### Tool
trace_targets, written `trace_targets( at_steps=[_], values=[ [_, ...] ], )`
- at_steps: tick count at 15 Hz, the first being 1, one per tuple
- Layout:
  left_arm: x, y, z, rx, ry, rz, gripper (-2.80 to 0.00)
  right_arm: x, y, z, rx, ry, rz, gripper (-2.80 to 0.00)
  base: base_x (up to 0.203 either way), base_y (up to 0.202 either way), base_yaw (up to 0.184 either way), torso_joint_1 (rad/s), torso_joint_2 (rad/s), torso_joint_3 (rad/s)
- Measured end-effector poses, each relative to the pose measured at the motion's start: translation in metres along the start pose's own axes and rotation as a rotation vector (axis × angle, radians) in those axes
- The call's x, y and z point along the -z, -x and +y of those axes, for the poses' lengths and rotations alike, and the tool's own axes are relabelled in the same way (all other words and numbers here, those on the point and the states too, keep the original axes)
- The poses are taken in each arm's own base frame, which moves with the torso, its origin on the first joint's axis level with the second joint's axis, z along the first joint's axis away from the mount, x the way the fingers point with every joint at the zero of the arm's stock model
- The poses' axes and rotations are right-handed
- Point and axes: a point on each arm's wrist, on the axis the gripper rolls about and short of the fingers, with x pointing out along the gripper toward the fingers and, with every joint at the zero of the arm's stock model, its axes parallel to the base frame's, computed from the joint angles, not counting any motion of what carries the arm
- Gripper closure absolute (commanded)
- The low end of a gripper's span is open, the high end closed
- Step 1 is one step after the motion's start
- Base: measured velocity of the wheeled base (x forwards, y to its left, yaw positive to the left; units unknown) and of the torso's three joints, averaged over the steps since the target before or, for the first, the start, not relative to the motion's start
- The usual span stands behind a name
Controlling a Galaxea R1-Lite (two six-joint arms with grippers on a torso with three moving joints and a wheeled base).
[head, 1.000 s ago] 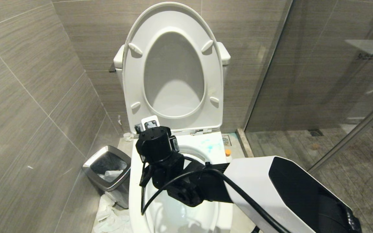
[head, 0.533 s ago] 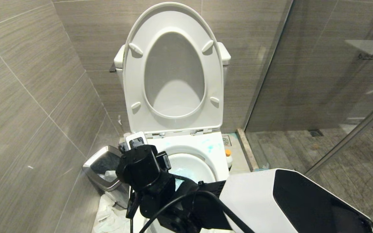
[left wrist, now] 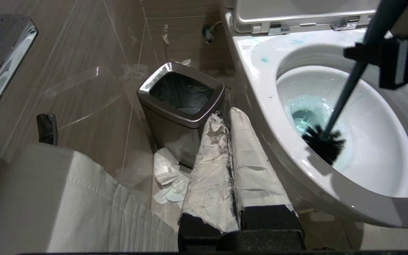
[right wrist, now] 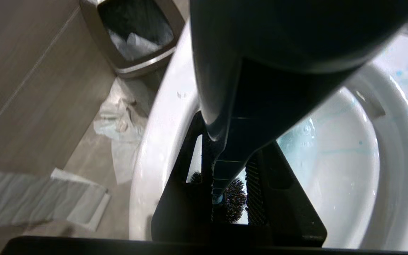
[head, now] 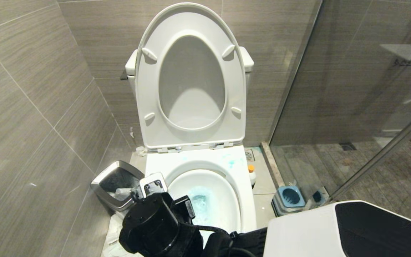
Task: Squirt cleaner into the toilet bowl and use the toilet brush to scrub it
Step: Scrub the toilet bowl
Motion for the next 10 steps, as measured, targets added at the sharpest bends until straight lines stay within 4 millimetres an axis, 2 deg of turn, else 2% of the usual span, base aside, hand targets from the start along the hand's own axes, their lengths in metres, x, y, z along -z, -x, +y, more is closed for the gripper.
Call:
trace_targets(
  at_steps=[6,10],
  values=[
    [0.0,0.0,0.0,0.0,0.0,0.0,0.0,0.014,0.041,-0.033,0.029,0.007,0.044,0.0,0.0,0.0,0.0,0.0,0.0,0.0],
    [0.0,0.0,0.0,0.001,0.0,0.0,0.0,0.013,0.052,-0.069,0.086,-0.022,0.03,0.0,0.0,0.0,0.0,0.0,0.0,0.0]
  ],
)
